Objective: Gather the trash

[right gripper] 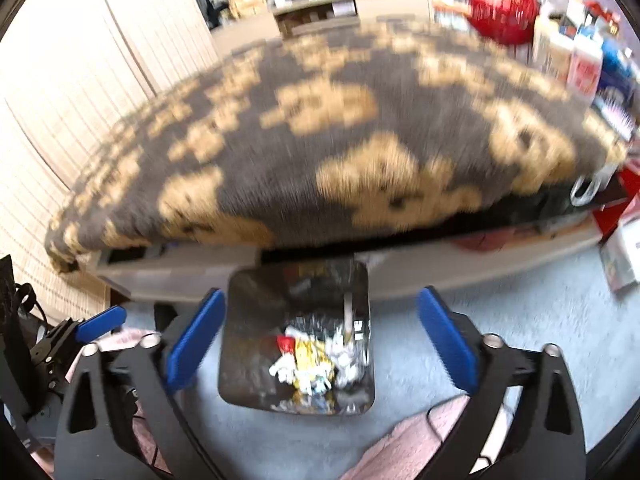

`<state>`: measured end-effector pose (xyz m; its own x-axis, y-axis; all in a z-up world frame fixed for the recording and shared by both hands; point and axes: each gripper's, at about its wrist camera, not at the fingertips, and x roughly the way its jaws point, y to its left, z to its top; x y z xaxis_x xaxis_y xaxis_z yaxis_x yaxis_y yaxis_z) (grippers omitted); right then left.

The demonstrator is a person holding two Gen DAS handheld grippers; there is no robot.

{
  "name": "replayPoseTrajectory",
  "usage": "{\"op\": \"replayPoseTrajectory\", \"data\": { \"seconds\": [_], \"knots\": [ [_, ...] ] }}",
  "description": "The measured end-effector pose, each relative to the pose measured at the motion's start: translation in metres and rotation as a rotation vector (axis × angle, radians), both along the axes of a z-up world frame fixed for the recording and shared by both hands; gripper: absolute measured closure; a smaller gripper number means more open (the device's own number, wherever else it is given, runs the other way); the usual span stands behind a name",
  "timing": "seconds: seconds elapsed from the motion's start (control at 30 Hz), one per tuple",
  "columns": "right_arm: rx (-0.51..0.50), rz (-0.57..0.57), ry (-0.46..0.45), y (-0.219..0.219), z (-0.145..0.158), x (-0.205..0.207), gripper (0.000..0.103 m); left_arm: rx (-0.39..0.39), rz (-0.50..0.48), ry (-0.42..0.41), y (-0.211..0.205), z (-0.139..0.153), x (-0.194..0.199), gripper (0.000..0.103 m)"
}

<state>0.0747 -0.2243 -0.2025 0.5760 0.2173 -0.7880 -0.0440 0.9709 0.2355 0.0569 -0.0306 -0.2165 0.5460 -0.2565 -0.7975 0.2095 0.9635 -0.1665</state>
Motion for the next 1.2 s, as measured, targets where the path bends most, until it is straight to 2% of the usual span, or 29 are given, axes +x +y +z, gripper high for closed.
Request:
{"op": "replayPoseTrajectory", "data": {
  "seconds": [0.2, 0.6, 0.97, 1.2],
  "knots": [
    [-0.055, -0.047, -0.193, -0.01, 0.06, -0.023, 0.003, 0.008, 0.025, -0.132, 0.011, 0.056, -0.015, 0.008],
    [-0.13, -0.121, -0.373, -0.023, 0.124, -0.058, 0.003, -0.021, 0.123, -0.325, 0.041, 0.134, -0.046, 0.008],
    [-0.168, -0.123, -0.545, -0.011, 0.171, -0.095, 0.003, -0.039, 0.159, -0.479, 0.054, 0.182, -0.076, 0.008],
    [-0.179, -0.132, -0.598, -0.01, 0.188, -0.113, 0.003, -0.036, 0.152, -0.515, 0.052, 0.192, -0.087, 0.008]
  ]
}}
